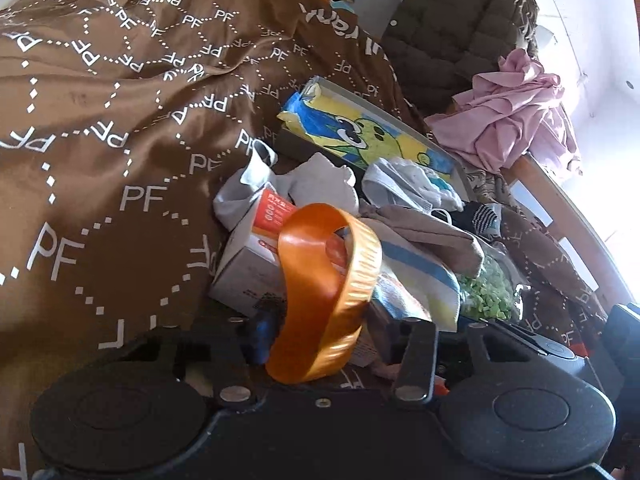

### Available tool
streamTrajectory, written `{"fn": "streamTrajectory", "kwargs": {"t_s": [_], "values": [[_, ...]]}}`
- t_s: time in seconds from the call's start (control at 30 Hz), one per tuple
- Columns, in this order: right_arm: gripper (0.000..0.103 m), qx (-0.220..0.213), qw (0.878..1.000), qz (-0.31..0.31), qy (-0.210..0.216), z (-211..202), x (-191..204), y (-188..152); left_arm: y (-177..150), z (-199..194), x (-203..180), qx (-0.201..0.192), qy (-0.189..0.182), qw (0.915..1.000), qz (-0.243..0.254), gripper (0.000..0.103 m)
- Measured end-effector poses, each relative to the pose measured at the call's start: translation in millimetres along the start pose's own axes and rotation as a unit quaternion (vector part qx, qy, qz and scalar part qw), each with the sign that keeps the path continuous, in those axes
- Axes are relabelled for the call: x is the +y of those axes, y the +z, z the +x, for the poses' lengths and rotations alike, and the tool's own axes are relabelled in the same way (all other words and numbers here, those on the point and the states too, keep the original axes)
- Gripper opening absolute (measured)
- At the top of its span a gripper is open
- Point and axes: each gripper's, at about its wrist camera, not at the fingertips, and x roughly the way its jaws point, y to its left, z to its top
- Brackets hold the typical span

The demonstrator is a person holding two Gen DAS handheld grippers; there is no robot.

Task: Organize soft objects
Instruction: 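Grasp the orange strap with the left tool while the right tool grasps the striped towel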

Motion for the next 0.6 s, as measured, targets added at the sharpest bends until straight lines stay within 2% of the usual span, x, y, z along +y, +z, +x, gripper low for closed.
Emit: {"fn": "streamTrajectory", "kwargs": {"t_s": [0.07,0.2,0.33,0.4,0.6], "values": [[0.066,-0.001,1.0,-0.006,-0.001,-2,3,0,0,0,0,0.0,-0.003,1.0,0.0,0.044],[0.049,0.001,1.0,-0.016,-0.003,-6,10,-1,0,-1,-1,0.003,-0.013,0.9999,-0.006,0.032],[0.036,0.005,1.0,-0.022,-0.013,-12,17,-5,-2,-2,-8,0.012,-0.016,0.9998,0.007,0.017],[0.027,0.005,1.0,-0.023,-0.017,-15,17,-6,-3,-2,-12,0.017,-0.01,0.9997,0.016,0.014],[0.019,0.001,0.998,-0.04,-0.038,-32,27,-11,-8,-8,-20,0.008,0.006,0.9991,0.041,0.009]]}}
